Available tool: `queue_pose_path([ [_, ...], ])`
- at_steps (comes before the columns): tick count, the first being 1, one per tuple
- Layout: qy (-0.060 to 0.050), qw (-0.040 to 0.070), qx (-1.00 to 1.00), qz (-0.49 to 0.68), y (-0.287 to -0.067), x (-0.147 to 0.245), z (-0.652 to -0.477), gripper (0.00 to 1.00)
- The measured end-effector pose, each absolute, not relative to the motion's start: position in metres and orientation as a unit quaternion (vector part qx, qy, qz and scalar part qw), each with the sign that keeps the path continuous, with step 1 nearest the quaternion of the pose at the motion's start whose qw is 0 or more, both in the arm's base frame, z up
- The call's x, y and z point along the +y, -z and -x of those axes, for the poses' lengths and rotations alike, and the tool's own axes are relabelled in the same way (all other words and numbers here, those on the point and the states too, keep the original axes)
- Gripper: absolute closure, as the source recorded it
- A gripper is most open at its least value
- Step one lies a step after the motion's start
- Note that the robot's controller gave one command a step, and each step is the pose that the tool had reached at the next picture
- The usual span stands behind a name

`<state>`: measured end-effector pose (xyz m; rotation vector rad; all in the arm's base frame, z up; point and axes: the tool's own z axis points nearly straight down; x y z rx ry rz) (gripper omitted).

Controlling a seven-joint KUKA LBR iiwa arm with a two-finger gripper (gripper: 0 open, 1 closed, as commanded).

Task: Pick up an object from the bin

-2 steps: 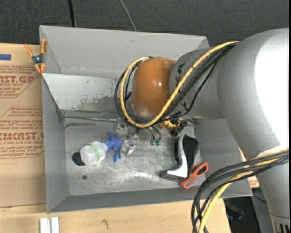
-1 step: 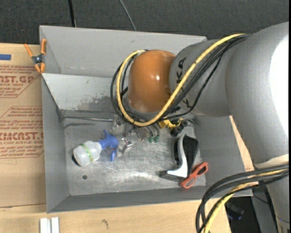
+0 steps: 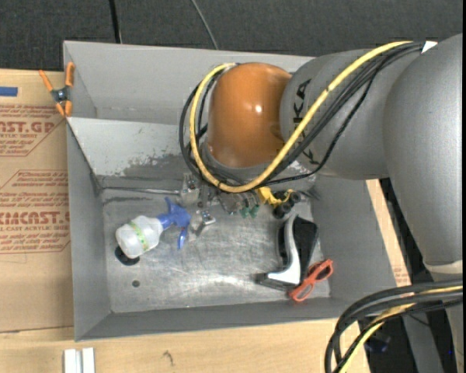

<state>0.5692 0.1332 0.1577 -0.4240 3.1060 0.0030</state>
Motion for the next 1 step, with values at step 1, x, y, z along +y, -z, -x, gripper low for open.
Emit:
queue_pose_path([
  [1,0.000,-0.001,0.995,0.098,-0.2106,0.1404,-0.5820,1.00],
])
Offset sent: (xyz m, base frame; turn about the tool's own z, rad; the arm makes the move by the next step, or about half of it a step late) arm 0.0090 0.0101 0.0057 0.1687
